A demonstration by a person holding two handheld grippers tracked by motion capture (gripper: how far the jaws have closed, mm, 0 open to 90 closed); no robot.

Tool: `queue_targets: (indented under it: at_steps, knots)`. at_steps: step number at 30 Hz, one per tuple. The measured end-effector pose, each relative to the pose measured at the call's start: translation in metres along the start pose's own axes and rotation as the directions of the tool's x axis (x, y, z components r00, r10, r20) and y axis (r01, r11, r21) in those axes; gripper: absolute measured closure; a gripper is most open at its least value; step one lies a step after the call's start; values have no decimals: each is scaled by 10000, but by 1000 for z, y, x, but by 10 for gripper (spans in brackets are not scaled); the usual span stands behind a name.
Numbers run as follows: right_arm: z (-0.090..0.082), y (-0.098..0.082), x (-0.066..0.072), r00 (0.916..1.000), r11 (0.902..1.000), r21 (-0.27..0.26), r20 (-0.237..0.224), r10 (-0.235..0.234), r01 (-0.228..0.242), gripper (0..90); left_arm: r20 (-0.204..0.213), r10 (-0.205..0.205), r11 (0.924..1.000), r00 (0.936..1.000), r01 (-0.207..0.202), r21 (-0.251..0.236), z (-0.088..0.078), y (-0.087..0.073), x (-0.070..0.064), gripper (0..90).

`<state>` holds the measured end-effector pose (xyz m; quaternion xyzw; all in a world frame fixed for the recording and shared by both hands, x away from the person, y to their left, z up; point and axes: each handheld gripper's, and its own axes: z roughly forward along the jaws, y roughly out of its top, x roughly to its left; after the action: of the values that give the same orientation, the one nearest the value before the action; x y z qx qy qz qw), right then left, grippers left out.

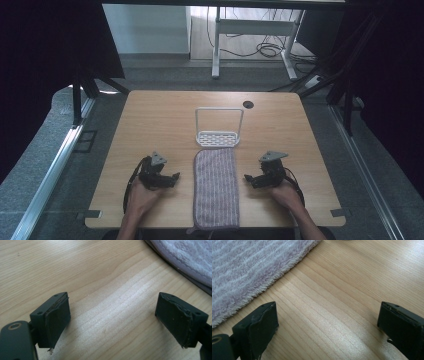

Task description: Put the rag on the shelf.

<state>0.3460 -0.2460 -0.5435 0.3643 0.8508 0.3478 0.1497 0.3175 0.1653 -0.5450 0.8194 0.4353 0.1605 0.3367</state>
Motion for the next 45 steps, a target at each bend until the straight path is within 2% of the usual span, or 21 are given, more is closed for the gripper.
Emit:
queue_targets:
  at_steps: [9, 21, 30, 32, 34, 38, 40, 45]
  knots:
    - [0, 0, 0, 10000, 10000, -1, 6, 2, -2, 29, -120, -148, 9999, 9998, 148, -10, 0, 0, -2, 126]
    - [0, 0, 0, 10000, 10000, 14, -68, -46, 46, 15, -120, -144, 9999, 9998, 144, 5, 0, 0, -1, 124]
    - [0, 3, 2, 10000, 9996, 294, -80, -33, 35, 26, -182, -223, 9997, 9996, 223, -15, 0, 0, -2, 126]
    - [-1, 4, 2, 9999, 9994, 333, -126, 5, -1, 42, -115, -296, 9995, 9995, 295, -59, 0, 0, -3, 129]
    - [-2, 5, 1, 9997, 9994, 341, -217, 114, -107, 68, 240, -456, 9988, 9987, 459, -154, -1, 1, -4, 133]
    - [-4, 6, -1, 9987, 9990, 338, -389, 315, -302, 80, 368, -403, 9990, 9985, 410, -201, -1, 4, -7, 136]
    - [-4, 9, -3, 9972, 9977, 312, -432, 610, -597, 81, 503, -314, 9989, 9982, 332, -346, -1, 8, -9, 145]
    - [-5, 15, -3, 9968, 9977, 207, -466, 656, -647, 89, 629, -274, 9988, 9976, 299, -392, -1, 12, -11, 157]
